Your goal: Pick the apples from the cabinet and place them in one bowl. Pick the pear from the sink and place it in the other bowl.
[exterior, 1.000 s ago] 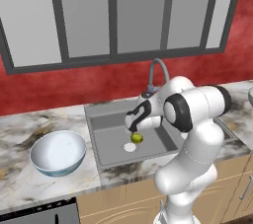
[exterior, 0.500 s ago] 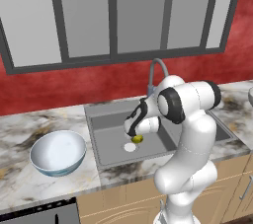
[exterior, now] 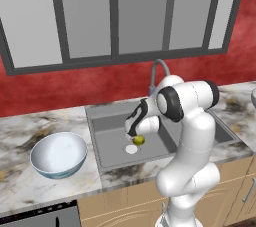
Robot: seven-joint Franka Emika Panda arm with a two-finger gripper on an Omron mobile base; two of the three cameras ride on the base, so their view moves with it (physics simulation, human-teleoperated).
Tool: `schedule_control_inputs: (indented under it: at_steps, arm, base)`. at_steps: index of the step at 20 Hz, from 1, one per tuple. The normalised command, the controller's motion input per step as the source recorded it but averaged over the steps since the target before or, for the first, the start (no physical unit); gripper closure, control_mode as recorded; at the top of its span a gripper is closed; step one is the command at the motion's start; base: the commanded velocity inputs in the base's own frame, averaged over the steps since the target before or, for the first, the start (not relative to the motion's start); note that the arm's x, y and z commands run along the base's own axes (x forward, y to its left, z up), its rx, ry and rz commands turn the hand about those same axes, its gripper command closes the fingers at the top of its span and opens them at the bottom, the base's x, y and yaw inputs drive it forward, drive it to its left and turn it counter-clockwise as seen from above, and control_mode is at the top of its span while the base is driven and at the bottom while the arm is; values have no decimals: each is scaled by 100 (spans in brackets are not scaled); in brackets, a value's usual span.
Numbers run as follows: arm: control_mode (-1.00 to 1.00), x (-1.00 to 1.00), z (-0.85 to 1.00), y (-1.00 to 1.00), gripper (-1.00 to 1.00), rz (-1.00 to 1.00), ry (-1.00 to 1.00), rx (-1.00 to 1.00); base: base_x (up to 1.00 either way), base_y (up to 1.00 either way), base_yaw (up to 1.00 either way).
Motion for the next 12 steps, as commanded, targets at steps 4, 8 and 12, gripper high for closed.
schedule_control_inputs:
  at_steps: [4,8,12]
  arm:
    - [-100,3,-28,1,-100,0,4,0]
    - [-100,0,-24,4,-100,0,1,0]
    - [-100,0,-15,2,-100,0,0,0]
  base:
    - [0,0,0]
    - [0,0,0]
    - [0,0,0]
